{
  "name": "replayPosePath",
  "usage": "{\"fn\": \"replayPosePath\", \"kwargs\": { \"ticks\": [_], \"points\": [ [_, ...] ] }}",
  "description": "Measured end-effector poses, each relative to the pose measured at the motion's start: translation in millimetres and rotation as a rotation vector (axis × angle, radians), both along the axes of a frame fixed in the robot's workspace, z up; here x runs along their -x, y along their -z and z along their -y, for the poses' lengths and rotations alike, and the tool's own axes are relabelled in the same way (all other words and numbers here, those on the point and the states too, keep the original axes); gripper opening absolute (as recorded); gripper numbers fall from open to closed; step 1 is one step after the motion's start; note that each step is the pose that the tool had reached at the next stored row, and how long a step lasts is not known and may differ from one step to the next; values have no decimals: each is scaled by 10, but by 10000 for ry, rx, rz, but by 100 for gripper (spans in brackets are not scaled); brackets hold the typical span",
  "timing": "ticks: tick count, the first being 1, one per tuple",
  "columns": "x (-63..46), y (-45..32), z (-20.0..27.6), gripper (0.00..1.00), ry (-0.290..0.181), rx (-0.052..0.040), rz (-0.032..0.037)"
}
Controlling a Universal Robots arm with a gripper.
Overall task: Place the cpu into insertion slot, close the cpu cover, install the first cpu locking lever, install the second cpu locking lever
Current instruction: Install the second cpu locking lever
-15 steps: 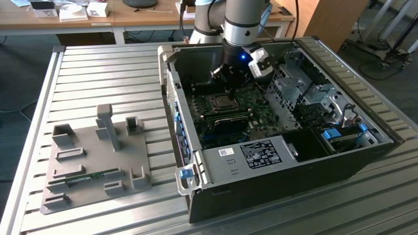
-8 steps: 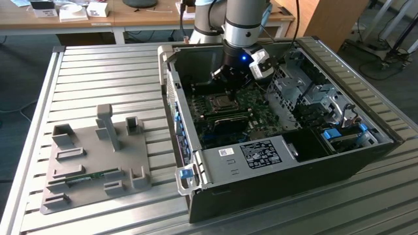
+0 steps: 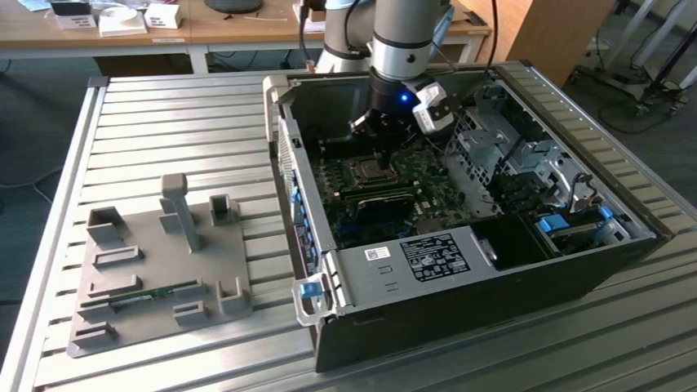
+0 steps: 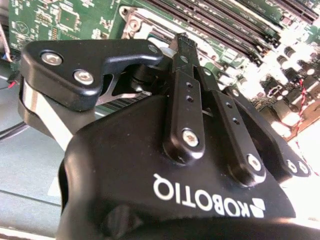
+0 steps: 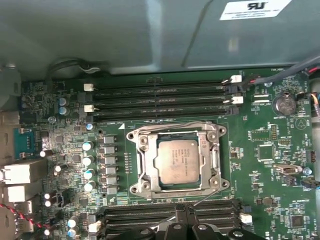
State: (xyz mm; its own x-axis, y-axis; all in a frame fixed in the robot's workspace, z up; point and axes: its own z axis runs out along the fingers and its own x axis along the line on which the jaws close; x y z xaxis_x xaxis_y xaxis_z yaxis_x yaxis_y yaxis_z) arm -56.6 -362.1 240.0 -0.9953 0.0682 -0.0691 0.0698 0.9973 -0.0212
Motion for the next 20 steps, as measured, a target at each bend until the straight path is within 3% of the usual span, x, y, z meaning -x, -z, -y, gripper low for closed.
{"fn": "replayPosePath", "kwargs": {
  "ticks": [9,12,20],
  "points": [
    [25,6,1,11,2,3,-1],
    [24,7,0,11,2,4,-84],
    [27,10,21,11,2,2,-107]
  ]
}}
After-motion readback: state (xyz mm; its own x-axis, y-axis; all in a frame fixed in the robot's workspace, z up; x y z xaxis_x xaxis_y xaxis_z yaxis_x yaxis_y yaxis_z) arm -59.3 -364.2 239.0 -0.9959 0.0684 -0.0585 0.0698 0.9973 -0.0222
